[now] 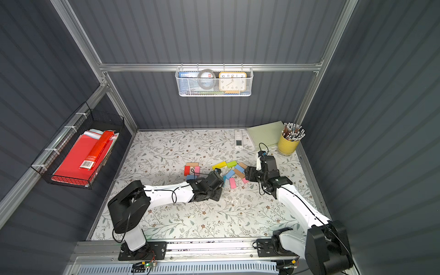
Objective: Assemble the number 8 with building blocks
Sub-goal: Pick up the building block from the center of the board, then assemble the building block at the center of the board.
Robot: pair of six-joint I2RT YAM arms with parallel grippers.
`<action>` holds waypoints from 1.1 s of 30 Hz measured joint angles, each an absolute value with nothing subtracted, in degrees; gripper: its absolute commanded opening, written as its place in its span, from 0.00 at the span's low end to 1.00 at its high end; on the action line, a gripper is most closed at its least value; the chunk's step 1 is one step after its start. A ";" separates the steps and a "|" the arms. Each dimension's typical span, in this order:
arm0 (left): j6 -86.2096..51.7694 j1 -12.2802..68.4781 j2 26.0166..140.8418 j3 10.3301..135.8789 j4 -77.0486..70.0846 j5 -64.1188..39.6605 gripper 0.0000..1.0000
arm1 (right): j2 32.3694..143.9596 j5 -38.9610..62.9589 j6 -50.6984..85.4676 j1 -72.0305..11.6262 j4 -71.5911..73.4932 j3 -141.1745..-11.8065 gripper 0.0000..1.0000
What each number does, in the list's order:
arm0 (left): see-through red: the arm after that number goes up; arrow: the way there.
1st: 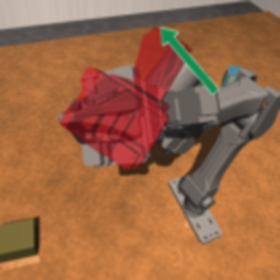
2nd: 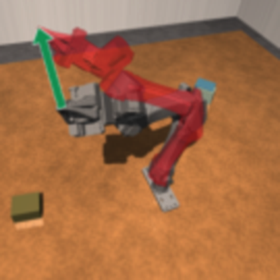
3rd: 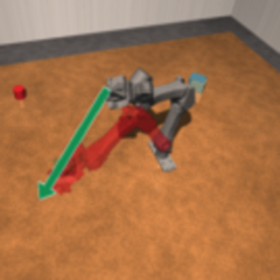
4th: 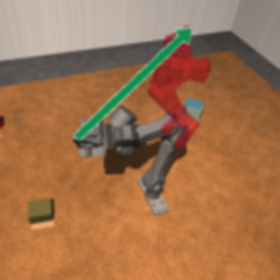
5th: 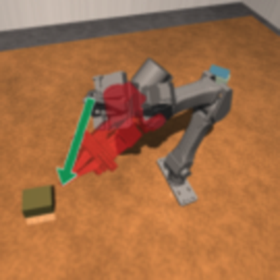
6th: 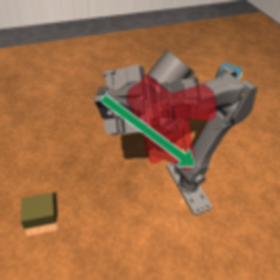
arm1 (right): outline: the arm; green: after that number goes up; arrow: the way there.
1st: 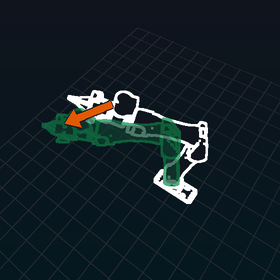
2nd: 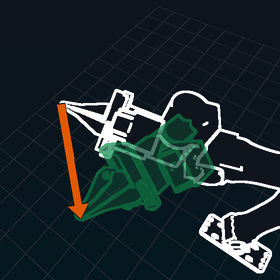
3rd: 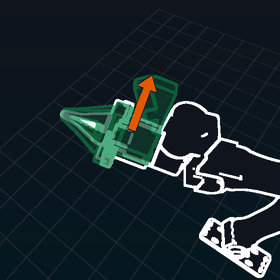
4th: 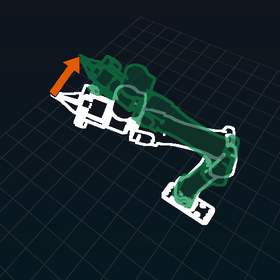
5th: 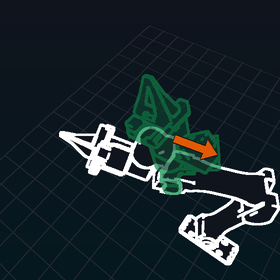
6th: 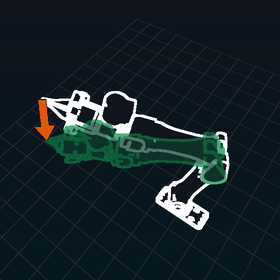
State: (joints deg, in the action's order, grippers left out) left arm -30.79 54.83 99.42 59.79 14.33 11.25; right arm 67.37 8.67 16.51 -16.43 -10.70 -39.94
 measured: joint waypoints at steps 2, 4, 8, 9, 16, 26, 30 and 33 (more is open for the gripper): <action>-30.74 52.53 96.38 58.13 15.29 11.75 0.22 | 67.99 9.30 16.56 -16.43 -10.68 -39.94 0.67; -30.63 49.06 93.69 56.42 15.79 12.23 0.23 | 68.40 9.87 16.56 -16.43 -10.68 -39.94 0.67; -29.56 42.11 90.02 54.02 17.82 13.89 0.24 | 68.69 10.50 16.56 -16.43 -10.68 -39.94 0.67; -29.21 40.97 89.52 53.80 18.24 14.24 0.25 | 68.69 10.52 16.56 -16.43 -10.66 -39.94 0.67; -27.00 37.98 90.74 53.76 18.39 14.26 0.24 | 68.64 10.72 16.53 -16.43 -10.68 -39.94 0.67; -26.59 36.69 93.06 53.47 18.68 14.61 0.28 | 67.90 11.18 16.51 -16.43 -10.44 -39.83 0.67; -26.61 36.64 93.67 53.47 18.70 14.92 0.28 | 67.90 11.57 16.49 -16.43 -10.31 -39.35 0.67; -26.61 36.64 94.50 53.47 19.14 15.09 0.28 | 67.90 11.77 16.47 -16.43 -10.33 -39.16 0.67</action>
State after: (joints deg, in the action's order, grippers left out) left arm -26.61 36.64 94.50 53.47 19.14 15.09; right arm 67.90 11.77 16.47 -16.43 -10.33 -39.16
